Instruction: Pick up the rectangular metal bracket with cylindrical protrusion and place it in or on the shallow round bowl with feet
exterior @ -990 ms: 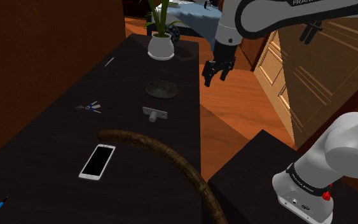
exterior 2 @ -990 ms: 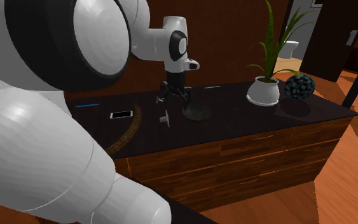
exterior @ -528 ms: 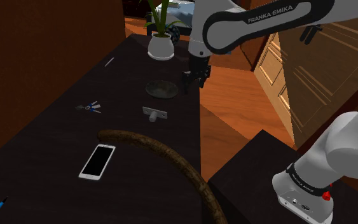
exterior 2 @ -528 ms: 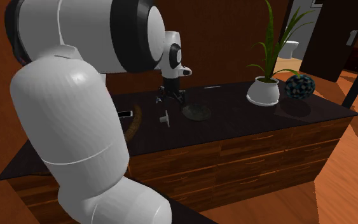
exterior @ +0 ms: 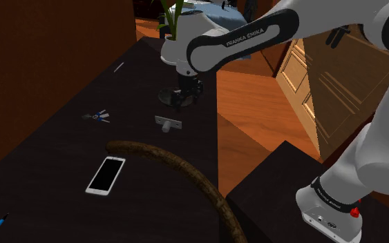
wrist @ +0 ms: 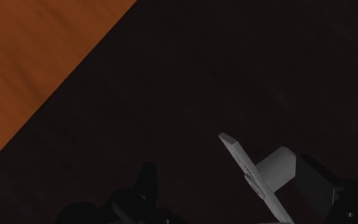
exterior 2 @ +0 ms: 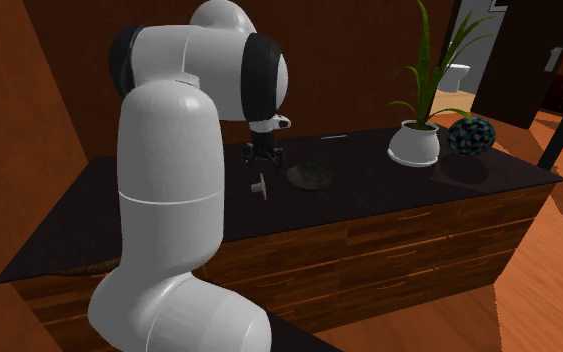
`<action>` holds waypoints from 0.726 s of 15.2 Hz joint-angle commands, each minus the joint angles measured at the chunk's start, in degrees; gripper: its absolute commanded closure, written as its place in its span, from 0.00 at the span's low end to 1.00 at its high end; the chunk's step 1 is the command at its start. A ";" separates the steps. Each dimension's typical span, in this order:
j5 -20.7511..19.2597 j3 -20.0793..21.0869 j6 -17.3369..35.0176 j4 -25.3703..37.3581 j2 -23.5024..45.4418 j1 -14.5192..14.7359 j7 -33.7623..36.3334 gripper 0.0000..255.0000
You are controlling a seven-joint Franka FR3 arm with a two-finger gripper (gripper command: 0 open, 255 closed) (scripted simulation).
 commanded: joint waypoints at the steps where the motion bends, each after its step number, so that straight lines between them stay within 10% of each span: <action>1: -1.35 0.14 -0.33 4.17 4.39 1.01 0.65 0.00; 11: -5.29 -0.29 -0.79 18.20 19.62 5.32 2.38 0.00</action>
